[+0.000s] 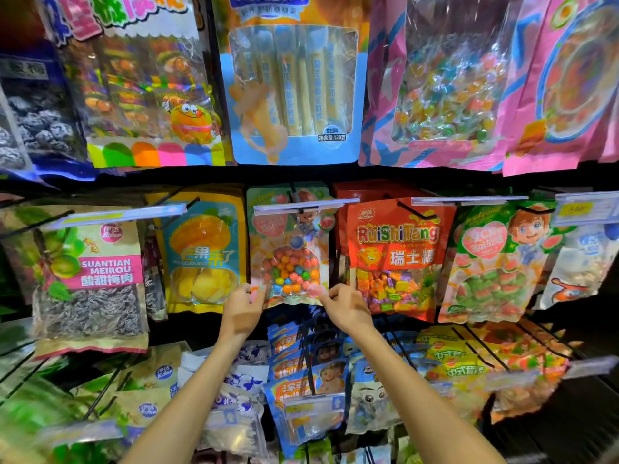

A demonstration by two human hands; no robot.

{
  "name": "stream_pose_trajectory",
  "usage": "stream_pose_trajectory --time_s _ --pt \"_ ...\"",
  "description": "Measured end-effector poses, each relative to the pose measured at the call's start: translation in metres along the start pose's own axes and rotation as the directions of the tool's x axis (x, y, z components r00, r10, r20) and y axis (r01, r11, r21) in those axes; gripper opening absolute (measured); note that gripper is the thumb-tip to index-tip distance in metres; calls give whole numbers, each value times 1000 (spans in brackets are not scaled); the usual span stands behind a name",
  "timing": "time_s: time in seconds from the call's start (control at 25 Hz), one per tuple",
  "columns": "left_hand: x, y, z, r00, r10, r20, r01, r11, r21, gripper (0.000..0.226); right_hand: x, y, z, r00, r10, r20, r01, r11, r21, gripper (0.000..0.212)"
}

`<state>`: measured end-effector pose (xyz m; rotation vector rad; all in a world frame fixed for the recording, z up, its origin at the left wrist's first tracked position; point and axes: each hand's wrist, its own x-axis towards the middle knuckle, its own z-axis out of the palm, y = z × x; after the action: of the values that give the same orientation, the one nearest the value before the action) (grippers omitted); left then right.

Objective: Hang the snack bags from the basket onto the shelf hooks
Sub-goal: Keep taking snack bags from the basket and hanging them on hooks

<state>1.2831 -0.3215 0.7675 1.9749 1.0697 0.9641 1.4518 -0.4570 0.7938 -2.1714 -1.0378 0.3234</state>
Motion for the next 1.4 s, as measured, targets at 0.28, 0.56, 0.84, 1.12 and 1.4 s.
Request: stream_pose_trajectory --time_s 0.28,0.56,0.84,1.12,1.4 --pt "-44 5 -23 995 -85 46 50 862 504 34 -20 3 -27 964 -173 203 241 890 -386 44" --pt "-94 37 -28 976 -192 100 17 525 851 52 -52 13 -48 919 -285 272 394 683 -615 52" --pt "-130 92 -1 988 -93 125 -69 462 884 54 -81 43 -93 906 -321 276 424 682 -597 60" --pt "-145 134 45 987 56 150 -159 468 869 51 -104 82 -155 923 -343 176 375 693 -616 58" --pt "-124 173 71 979 161 125 -195 555 809 49 -85 95 -189 928 -366 70 356 816 -456 61"
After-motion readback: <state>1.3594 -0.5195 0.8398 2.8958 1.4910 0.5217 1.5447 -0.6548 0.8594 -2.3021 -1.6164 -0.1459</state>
